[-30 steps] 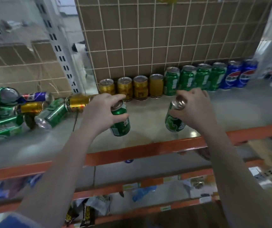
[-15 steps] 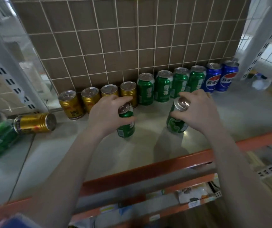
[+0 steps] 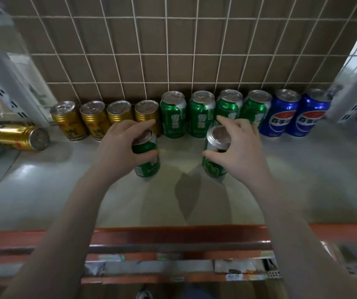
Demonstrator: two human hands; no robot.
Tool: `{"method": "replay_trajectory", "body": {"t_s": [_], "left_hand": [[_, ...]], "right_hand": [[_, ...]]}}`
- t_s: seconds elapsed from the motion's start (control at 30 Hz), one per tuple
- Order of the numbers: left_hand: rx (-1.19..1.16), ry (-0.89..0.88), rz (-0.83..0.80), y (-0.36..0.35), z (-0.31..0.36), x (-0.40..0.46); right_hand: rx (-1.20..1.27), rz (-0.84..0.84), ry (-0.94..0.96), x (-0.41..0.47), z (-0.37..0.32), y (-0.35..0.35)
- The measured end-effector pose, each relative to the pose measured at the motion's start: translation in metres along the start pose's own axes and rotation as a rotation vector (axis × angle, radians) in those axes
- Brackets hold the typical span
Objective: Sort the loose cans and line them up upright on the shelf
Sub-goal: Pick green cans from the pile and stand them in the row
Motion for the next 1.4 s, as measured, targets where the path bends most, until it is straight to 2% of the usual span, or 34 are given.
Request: {"method": "replay_trajectory", "body": {"t_s": [0.1,0.23,0.47,0.6,0.87,1.1,1.4], "left_hand": [[-0.038,0.034,0.039,0.000,-0.002,-0.005],[-0.139,0.092,0.085,0.000,-0.006,-0.009],[-0.411,0.260,0.125,-0.008,-0.019,-0.019],[-0.509,0.365,0.045,-0.022,-0.032,-0.023],[-0.553,0.343,0.020,-0.023,-0.034,-0.019],[-0.547,0.331,-0.011,-0.023,-0.036,-0.018],[-0.568,0.320,-0.029,-0.023,-0.034,-0.019]], "right_hand": [[0.222,0.014,-0.041,-0.008,0.014,-0.008],[0.612,-0.016,-0.200,-0.022,0.039,-0.028],[0.663,-0.137,-0.319,-0.029,0.059,-0.056],[0.605,-0.153,-0.271,-0.026,0.053,-0.049],[0.225,-0.225,-0.039,-0.003,0.025,-0.016],[0.073,-0.213,0.125,0.021,-0.007,0.008],[-0.060,-0.375,0.347,0.035,-0.040,-0.017]]}}
Point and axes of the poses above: each hand's wrist, its own x-axis towards the middle knuckle, its own y-axis out of the back of the hand, z = x × y, the point moved 10 cm from there along x, towards the middle knuckle, and after that the axes turned 5 degrees about z, right-handed, at the moved point
